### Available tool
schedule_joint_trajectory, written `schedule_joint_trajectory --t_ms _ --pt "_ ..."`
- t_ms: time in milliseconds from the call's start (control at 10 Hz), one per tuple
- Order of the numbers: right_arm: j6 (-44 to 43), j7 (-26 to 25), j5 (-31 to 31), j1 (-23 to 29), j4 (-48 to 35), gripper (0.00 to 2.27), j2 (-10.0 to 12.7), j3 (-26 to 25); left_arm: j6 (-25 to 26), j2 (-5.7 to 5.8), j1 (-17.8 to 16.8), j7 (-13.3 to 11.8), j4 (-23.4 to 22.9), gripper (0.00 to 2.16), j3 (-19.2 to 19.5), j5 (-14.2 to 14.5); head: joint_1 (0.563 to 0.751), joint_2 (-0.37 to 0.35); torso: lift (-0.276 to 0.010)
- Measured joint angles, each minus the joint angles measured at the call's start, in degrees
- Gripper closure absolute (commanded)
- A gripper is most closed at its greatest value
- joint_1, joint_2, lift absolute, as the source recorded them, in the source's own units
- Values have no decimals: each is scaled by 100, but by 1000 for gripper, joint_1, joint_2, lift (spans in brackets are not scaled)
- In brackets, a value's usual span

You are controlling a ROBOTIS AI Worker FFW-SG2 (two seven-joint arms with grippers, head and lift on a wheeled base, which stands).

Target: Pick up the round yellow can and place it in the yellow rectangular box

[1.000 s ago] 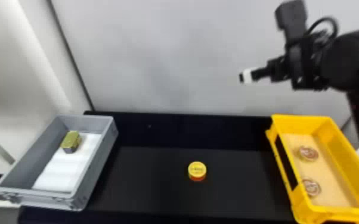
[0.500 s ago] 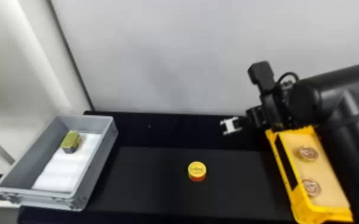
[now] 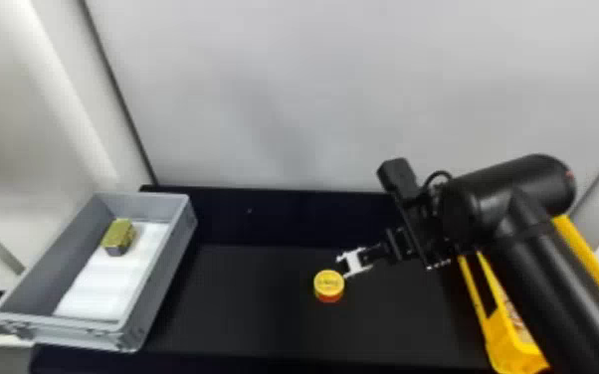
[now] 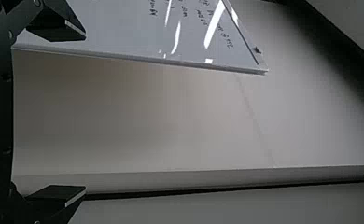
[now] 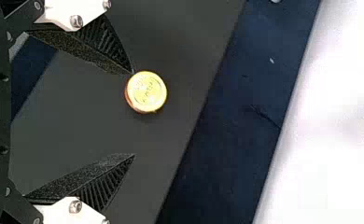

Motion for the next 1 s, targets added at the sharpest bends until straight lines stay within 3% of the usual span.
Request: schedule_joint_trajectory --t_ms 200,300,600,700,1000 --pt "-327 232 19 61 510 163 144 173 -7 3 -12 -5 20 119 -31 4 694 54 0" --pt "-549 590 200 54 870 165 222 293 -11 7 -36 -19 42 117 -73 5 694 54 0" --pt "-1132 2026 1584 -92 1731 165 392 597 -13 10 -117 -43 103 119 -217 -12 694 54 0" --pt "-1453 2237 1979 -117 2011 163 474 609 -18 3 -135 -45 127 117 -264 -24 694 54 0" --pt "-2482 2056 1972 -120 2673 165 757 315 -53 -7 -158 -55 154 117 -329 -46 694 54 0"
